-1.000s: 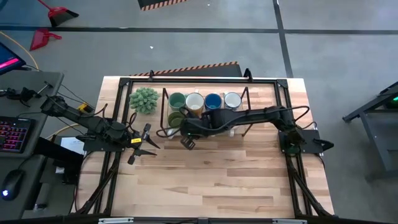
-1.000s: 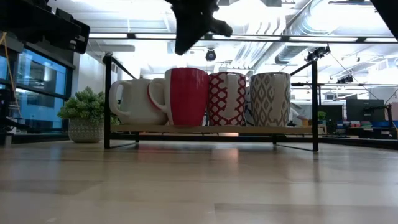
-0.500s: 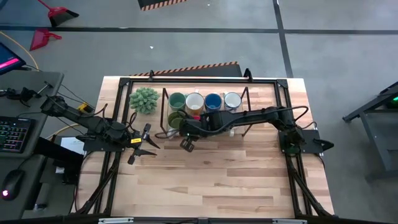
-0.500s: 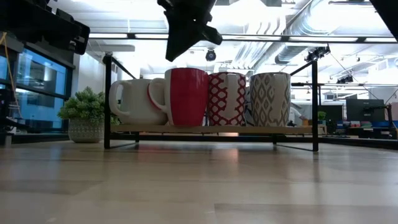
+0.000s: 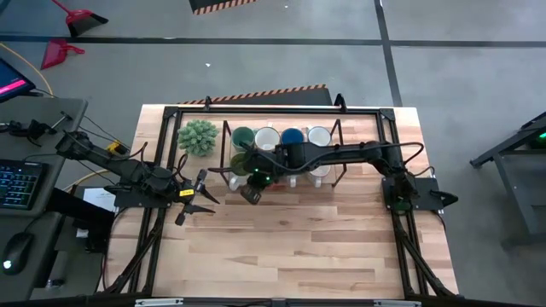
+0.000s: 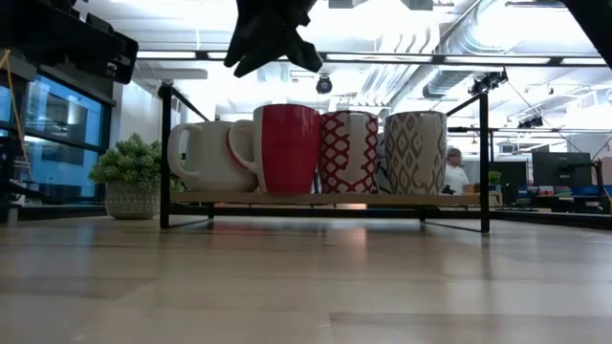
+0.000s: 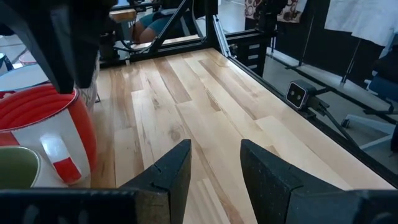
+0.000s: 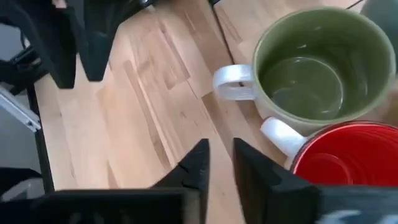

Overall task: Place coffee mugs
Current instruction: Adjust the mugs on the shelf

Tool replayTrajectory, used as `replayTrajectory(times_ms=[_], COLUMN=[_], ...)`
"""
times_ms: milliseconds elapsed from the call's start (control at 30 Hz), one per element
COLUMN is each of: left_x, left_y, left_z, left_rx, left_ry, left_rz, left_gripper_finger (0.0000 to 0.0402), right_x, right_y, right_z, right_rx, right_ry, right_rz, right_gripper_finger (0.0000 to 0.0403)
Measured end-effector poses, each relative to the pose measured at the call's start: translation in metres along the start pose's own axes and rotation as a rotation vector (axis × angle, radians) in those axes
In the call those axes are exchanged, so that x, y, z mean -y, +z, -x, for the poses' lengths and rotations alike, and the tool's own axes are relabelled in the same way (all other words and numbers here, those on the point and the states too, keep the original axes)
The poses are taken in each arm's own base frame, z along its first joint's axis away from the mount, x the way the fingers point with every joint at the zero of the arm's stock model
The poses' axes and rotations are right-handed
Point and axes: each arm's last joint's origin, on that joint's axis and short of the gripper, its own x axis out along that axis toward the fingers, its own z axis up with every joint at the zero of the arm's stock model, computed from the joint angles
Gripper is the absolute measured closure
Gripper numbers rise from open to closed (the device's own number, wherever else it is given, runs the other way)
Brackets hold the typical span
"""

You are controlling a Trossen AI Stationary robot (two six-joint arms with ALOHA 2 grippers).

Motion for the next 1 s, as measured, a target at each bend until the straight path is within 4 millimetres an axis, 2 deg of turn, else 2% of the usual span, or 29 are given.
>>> replayTrajectory(times_ms=[167, 333, 533, 1000], left_x=[0.000, 0.000, 0.000, 0.000], left_y=[0.000, 0.000, 0.000, 0.000], left_z=[0.000, 0.000, 0.000, 0.000], left_rx=[0.000, 0.000, 0.000, -0.001], left_ry=[0.000, 0.000, 0.000, 0.010], left_rz=[-0.001, -0.002, -0.002, -0.001], left_gripper_finger=[0.0273, 0.0273, 0.0273, 0.0273], right_x=[0.004, 0.015, 0.023, 0.019], right_y=[-0.001, -0.002, -0.008, -0.011], right_z=[0.000, 0.002, 0.003, 0.002], right_rx=[-0.013, -0.062, -0.145, -0.149], right_ry=[-0.035, -0.081, -0.136, -0.151], right_rz=[0.026, 0.044, 0.042, 0.167], right_gripper_finger=[0.0291, 0.0261, 0.0256, 0.0256])
